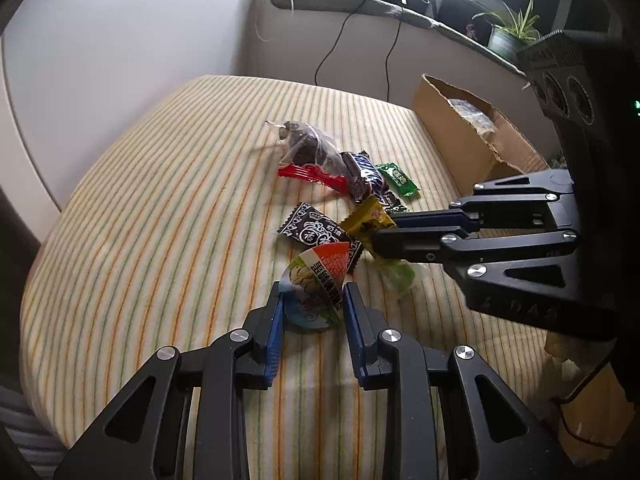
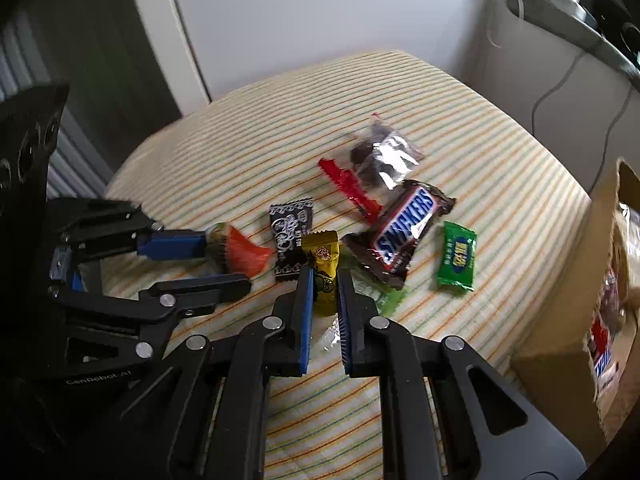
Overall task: Organize snacks
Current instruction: 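Grasp the candy egg with the left tool while the right tool grasps the yellow candy, then carry both candies into the box and open both tools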
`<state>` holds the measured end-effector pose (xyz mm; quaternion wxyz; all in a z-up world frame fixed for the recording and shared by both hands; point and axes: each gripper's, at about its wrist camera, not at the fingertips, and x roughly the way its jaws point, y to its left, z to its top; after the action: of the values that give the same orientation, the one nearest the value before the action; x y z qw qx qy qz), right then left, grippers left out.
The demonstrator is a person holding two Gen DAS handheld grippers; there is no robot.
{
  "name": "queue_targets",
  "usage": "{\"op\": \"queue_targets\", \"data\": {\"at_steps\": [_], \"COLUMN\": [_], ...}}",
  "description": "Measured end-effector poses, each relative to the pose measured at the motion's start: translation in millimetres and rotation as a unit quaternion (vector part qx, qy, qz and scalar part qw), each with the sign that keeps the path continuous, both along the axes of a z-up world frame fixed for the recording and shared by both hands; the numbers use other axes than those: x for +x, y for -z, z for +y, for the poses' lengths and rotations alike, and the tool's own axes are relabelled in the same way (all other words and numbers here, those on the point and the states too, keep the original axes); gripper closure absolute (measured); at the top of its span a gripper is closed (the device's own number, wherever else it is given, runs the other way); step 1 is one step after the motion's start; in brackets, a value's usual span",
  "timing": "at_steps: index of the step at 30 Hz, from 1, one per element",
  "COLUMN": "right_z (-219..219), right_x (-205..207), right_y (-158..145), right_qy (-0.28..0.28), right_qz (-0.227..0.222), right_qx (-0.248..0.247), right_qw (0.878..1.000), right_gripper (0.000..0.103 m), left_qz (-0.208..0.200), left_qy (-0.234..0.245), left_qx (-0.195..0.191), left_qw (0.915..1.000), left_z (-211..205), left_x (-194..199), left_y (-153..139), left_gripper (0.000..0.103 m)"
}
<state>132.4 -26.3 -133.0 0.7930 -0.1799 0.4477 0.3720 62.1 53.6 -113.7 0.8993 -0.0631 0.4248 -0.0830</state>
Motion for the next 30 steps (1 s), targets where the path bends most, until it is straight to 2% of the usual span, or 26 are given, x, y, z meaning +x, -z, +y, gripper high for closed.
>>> {"op": "queue_targets", "data": {"at_steps": [7, 14, 23, 30], "right_z": [-18.4, -52.8, -110.3, -165.2], "right_x": [-5.1, -8.9, -4.3, 5.3], "right_y": [-16.4, -46.8, -75.3, -83.0], "right_qy": [0.018, 0.046, 0.099, 0.156], "right_qz": [0.000, -0.016, -0.040, -0.050], "right_qx": [0.035, 0.071, 0.095, 0.104], "right_qw": [0.999, 0.996, 0.990, 0.981], "right_gripper": [0.092, 0.092, 0.092, 0.092], "left_qz": [-0.017, -0.037, -0.058, -0.069], "left_qy": [0.000, 0.016, 0.049, 0.081], "left_qx": [-0.017, -0.027, -0.045, -0.058], "left_qw": [0.9997, 0.9988, 0.9961, 0.9926], "left_z": [-0.1, -16.1, -51.2, -89.7], "left_x": [-2.9, 5.9, 26.6, 53.2], "left_y": [-15.5, -34.1, -55.5, -68.7], "left_gripper": [0.077, 0.077, 0.077, 0.077]}}
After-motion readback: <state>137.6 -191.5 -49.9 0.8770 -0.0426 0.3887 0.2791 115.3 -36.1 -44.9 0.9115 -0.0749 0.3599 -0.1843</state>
